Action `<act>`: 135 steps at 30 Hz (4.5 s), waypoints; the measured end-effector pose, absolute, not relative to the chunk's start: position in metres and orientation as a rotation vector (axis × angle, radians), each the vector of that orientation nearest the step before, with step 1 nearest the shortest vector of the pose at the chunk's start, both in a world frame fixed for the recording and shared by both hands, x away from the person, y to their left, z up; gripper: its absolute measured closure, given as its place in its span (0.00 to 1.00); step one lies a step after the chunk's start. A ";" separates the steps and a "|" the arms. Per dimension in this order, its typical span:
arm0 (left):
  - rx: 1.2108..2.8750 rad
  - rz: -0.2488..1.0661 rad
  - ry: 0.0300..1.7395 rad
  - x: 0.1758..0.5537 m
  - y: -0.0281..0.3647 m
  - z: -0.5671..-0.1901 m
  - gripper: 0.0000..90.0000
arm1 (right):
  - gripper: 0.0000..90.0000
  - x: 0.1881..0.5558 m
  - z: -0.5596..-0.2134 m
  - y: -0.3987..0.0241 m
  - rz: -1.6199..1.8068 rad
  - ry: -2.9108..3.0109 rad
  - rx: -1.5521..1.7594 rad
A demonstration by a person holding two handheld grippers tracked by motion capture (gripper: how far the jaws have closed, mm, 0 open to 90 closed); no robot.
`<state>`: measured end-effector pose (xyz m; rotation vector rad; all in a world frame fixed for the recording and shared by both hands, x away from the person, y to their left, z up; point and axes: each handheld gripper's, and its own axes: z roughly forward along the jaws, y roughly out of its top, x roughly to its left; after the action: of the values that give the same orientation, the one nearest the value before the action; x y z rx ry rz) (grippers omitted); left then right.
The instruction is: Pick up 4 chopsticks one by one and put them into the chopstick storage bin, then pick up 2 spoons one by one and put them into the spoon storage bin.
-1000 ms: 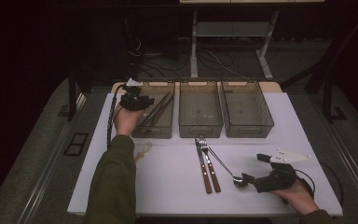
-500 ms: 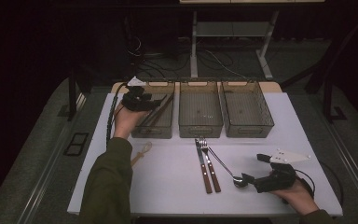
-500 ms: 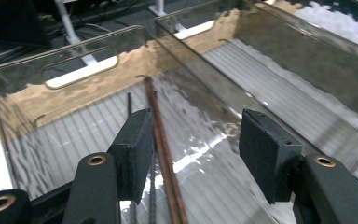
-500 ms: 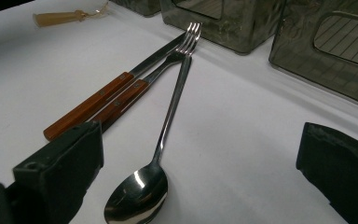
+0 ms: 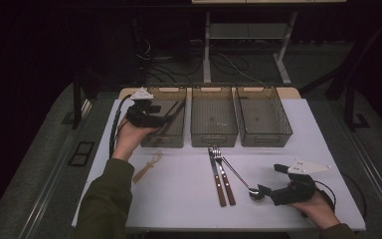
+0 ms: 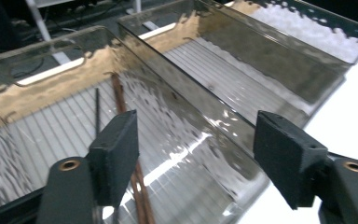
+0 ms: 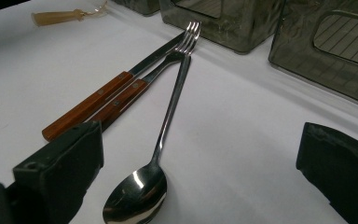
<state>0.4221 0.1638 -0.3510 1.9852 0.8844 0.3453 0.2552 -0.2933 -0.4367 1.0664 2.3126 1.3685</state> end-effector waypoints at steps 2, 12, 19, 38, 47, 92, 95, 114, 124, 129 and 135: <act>1.997 0.330 0.866 0.415 0.164 -0.352 0.31 | 0.01 0.255 -0.436 -0.293 1.373 2.310 1.069; 2.013 0.320 0.819 0.380 0.166 -0.357 0.24 | 0.01 0.255 -0.437 -0.294 1.367 2.309 1.071; 2.008 0.337 0.794 0.358 0.163 -0.366 0.22 | 0.01 0.255 -0.437 -0.294 1.363 2.308 1.076; 2.066 0.339 0.728 0.307 0.159 -0.396 0.18 | 0.01 0.253 -0.436 -0.293 1.367 2.310 1.062; 2.062 0.322 0.732 0.290 0.166 -0.411 0.16 | 0.01 0.253 -0.436 -0.293 1.368 2.307 1.057; 2.121 0.344 0.979 0.297 0.229 -0.440 0.43 | 0.01 0.252 -0.436 -0.291 1.356 2.322 1.051; 2.127 0.334 1.016 0.298 0.231 -0.440 0.50 | 0.01 0.252 -0.436 -0.291 1.357 2.323 1.049; 2.221 0.337 1.038 0.297 0.224 -0.441 0.80 | 0.01 0.252 -0.436 -0.290 1.356 2.325 1.046; 2.260 0.369 1.065 0.296 0.217 -0.437 0.82 | 0.01 0.252 -0.436 -0.290 1.353 2.325 1.041; 2.258 0.365 1.067 0.296 0.217 -0.435 0.82 | 0.01 0.252 -0.436 -0.290 1.356 2.324 1.041; 2.253 0.375 1.046 0.294 0.216 -0.431 0.82 | 0.01 0.252 -0.436 -0.289 1.353 2.326 1.042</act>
<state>0.2937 0.2157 -0.4314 2.2528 1.0464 0.3748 0.2516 -0.2895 -0.4356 1.0422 2.3262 1.3525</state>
